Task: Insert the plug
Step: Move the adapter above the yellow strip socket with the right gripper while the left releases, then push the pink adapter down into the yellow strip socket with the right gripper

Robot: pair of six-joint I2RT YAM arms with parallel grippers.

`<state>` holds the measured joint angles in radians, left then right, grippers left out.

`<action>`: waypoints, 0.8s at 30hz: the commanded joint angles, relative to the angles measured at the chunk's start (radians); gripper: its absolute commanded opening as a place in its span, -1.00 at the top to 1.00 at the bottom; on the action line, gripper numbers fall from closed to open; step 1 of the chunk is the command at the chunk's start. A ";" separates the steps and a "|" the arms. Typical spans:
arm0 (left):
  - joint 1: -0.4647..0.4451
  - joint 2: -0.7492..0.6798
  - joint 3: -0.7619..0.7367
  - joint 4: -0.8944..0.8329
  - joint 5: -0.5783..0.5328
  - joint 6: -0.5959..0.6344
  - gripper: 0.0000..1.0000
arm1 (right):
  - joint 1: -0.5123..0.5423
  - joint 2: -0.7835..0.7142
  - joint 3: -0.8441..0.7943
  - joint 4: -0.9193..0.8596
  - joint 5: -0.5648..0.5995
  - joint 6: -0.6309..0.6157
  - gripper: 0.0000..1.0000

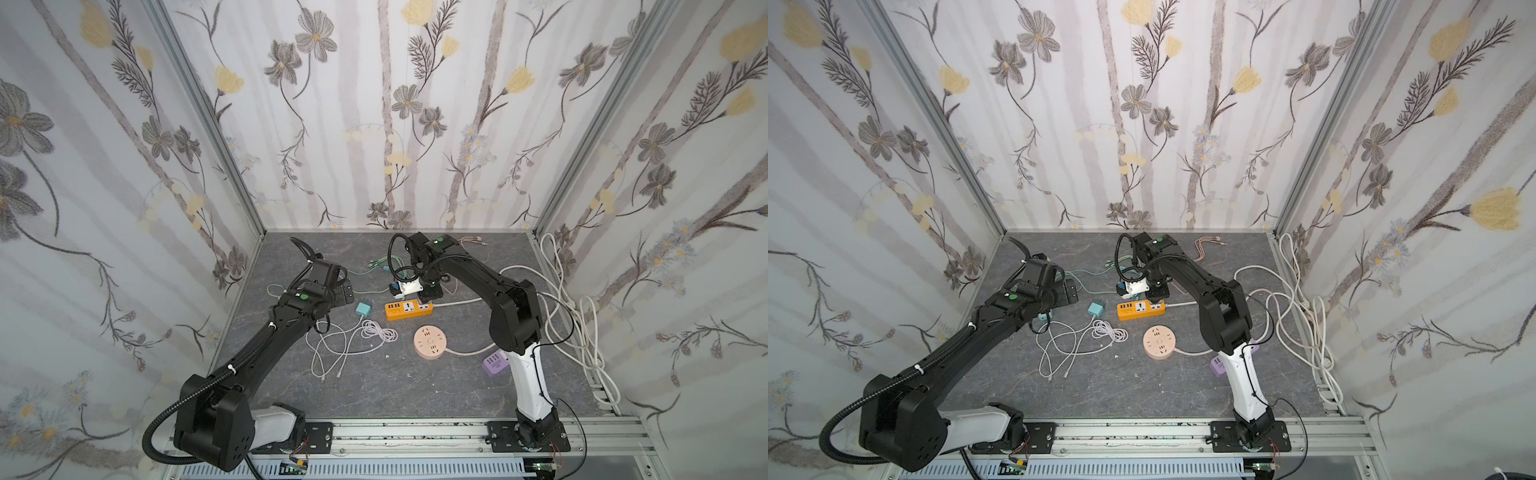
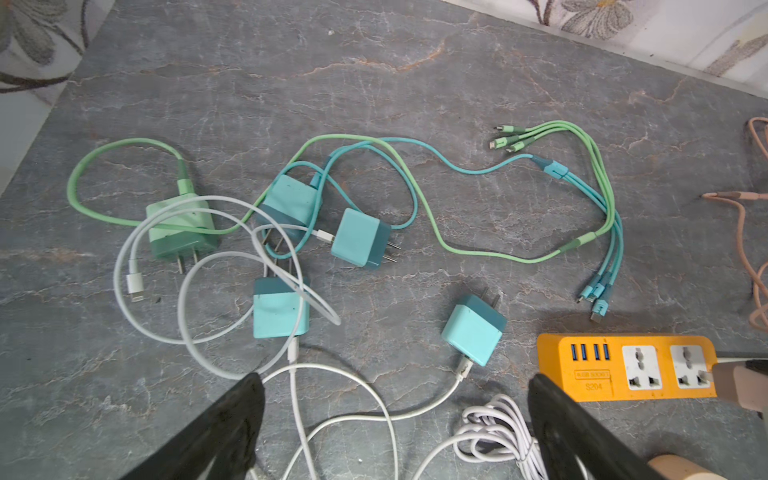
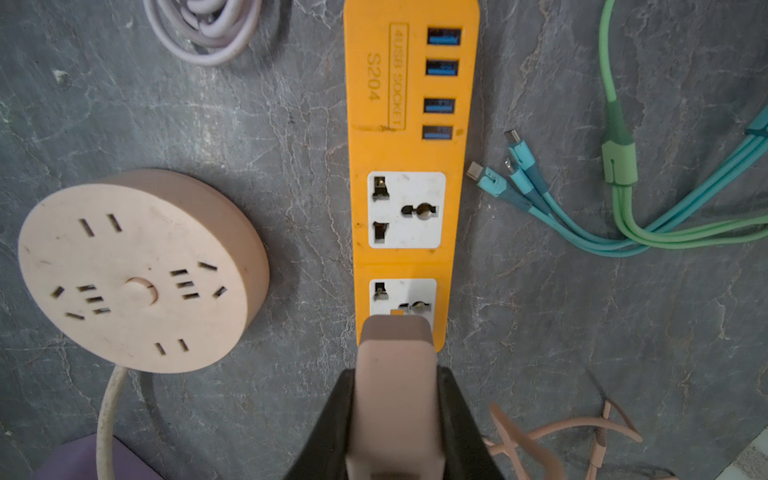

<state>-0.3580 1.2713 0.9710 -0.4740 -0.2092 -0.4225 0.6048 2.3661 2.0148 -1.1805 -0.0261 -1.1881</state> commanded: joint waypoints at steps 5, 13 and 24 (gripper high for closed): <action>0.025 -0.053 -0.032 0.015 -0.014 -0.007 -1.00 | 0.002 0.012 0.009 -0.044 -0.008 -0.036 1.00; 0.031 -0.044 -0.034 0.019 0.004 -0.008 -1.00 | 0.010 0.014 -0.025 0.014 -0.011 -0.056 1.00; 0.033 -0.053 -0.053 0.016 0.008 -0.009 -1.00 | 0.015 0.029 -0.054 0.048 0.033 -0.061 1.00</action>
<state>-0.3275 1.2221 0.9218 -0.4683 -0.2008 -0.4225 0.6197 2.3878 1.9648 -1.1568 0.0071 -1.2358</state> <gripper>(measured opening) 0.997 0.256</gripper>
